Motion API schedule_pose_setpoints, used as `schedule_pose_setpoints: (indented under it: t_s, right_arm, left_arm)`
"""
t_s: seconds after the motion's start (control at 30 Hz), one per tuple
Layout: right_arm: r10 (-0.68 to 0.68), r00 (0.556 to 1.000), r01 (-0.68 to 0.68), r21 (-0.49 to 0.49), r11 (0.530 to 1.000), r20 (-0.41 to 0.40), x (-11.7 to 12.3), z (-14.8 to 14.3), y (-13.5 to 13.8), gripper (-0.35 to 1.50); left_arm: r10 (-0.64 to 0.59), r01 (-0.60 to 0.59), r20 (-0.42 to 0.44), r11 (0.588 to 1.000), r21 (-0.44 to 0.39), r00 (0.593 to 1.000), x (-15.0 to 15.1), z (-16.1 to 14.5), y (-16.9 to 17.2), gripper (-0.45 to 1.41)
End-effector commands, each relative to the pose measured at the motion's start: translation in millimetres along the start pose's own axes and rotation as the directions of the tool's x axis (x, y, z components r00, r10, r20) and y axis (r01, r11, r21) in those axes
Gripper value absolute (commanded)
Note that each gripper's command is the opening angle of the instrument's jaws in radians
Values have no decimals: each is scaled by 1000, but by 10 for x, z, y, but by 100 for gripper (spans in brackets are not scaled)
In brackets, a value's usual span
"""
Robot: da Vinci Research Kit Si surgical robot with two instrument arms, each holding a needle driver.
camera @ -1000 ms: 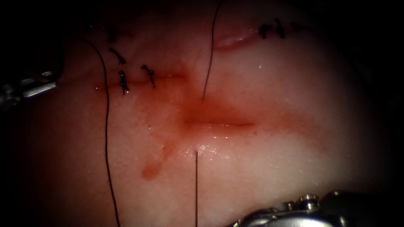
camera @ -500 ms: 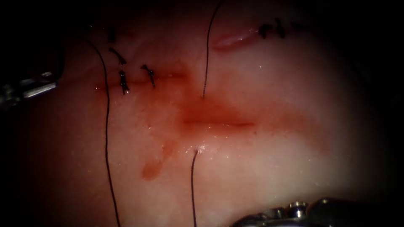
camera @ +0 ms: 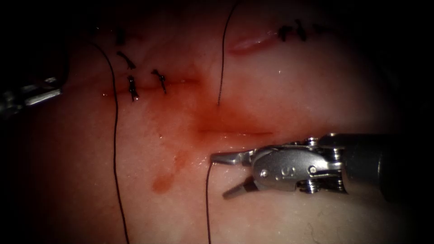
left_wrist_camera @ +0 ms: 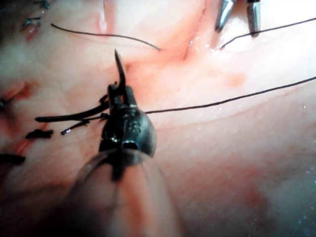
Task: Wound Closure
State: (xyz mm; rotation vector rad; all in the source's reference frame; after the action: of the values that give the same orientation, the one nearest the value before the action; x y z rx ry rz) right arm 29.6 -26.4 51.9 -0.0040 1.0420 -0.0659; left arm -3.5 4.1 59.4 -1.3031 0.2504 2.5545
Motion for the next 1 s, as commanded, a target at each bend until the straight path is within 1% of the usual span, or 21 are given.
schedule_pose_setpoints:
  t_s: [0.03, 0.13, 0.17, 0.2, 0.23, 0.27, 0.3, 0.33, 0.43, 0.53, 0.67, 0.87, 1.0]
  right_arm:
    - [-16, 1000, 16, -4, 1000, 2, -9, 16, 2, 145]
    - [-1, 1000, 1, -5, 1000, 4, -17, 23, -2, 135]
    - [-4, 1000, 4, -2, 1000, 0, -18, 25, -4, 121]
    - [-8, 1000, 8, 13, 1000, -15, -18, 27, -7, 86]
    - [-10, 1000, 10, 23, 1000, -26, -18, 28, -10, 59]
    - [-13, 999, 14, 36, 999, -31, -17, 29, -12, 9]
    - [-14, 999, 16, 48, 999, -39, -17, 30, -14, -22]
    - [-16, 999, 19, 58, 998, -41, -16, 30, -15, -35]
    - [-19, 999, 23, 82, 996, -40, -12, 24, -19, -35]
    - [-9, 998, 16, 109, 994, -61, -5, 18, -20, -35]
    - [-13, 998, 23, 181, 983, -58, 12, 5, -28, -35]
    - [-18, 996, 45, 311, 950, -90, 58, -17, -49, -35]
    - [-27, 993, 66, 354, 933, -114, 88, -29, -59, -35]
  left_arm:
    - [1, -1, -2, 1000, 1, 1000, -1, 9, -1, -45]
    - [1, -1, -2, 1000, 1, 1000, -1, 9, -1, -45]
    - [1, -1, -2, 1000, 1, 1000, -1, 9, -1, -45]
    - [1, -1, -2, 1000, 1, 1000, -1, 9, -1, -45]
    - [1, -1, -2, 1000, 1, 1000, -1, 9, -1, -45]
    - [1, -1, -2, 1000, 1, 1000, -1, 9, -1, -45]
    - [1, -1, -2, 1000, 1, 1000, -1, 9, -1, -45]
    - [1, -1, -2, 1000, 1, 1000, -1, 9, -1, -45]
    - [1, -1, -2, 1000, 1, 1000, -2, 9, -1, -45]
    - [1, -1, -2, 1000, 1, 1000, -2, 9, -1, -45]
    - [1, -1, -2, 1000, 1, 1000, -2, 9, -1, -45]
    - [1, -1, -2, 1000, 1, 1000, -2, 9, -1, -45]
    - [1, -1, -2, 1000, 1, 1000, -2, 9, -1, -45]
